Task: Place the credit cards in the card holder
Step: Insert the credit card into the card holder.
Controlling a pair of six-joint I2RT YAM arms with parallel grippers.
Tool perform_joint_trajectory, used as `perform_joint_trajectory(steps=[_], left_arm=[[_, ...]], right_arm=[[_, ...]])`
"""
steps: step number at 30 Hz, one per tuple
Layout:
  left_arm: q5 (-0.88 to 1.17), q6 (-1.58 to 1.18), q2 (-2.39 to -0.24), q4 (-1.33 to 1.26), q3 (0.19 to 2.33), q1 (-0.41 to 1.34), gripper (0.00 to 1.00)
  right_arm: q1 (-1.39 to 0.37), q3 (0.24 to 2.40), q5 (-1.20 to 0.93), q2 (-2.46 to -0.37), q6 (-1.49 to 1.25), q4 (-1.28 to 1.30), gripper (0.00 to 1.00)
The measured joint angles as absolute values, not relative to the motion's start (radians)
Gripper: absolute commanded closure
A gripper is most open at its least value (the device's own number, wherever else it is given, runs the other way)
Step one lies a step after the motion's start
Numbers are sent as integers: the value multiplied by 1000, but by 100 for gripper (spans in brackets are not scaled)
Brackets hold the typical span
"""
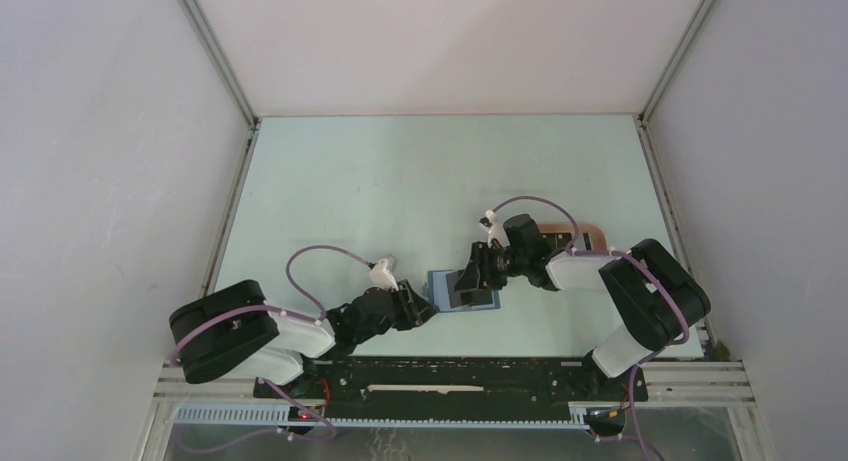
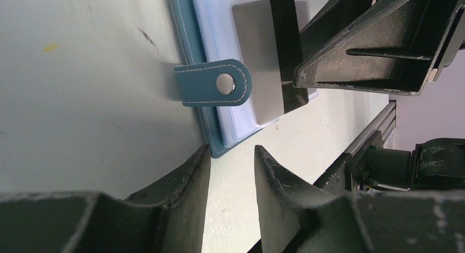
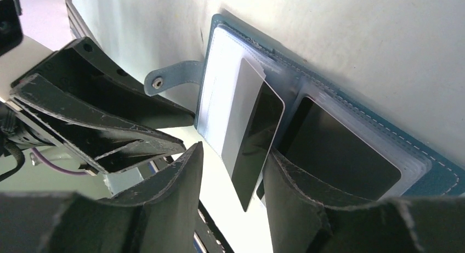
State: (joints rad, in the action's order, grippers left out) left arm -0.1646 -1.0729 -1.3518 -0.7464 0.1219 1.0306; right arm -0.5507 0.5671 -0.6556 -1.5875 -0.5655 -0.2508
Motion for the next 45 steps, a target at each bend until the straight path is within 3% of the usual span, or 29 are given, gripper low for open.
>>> perform_joint_trajectory(steps=[16, 22, 31, 45], left_arm=[[-154, -1073, -1335, -722, 122, 1031, 60], [-153, -1072, -1325, -708, 122, 1031, 60], [-153, -1072, -1320, -701, 122, 1031, 60], [-154, -1072, -1299, -678, 119, 1030, 61]], right_arm=[[-630, 657, -541, -1571, -438, -55, 40], [-674, 695, -492, -1571, -401, 5, 32], [-738, 750, -440, -1589, -369, 70, 31], [-780, 816, -443, -1610, -304, 165, 14]])
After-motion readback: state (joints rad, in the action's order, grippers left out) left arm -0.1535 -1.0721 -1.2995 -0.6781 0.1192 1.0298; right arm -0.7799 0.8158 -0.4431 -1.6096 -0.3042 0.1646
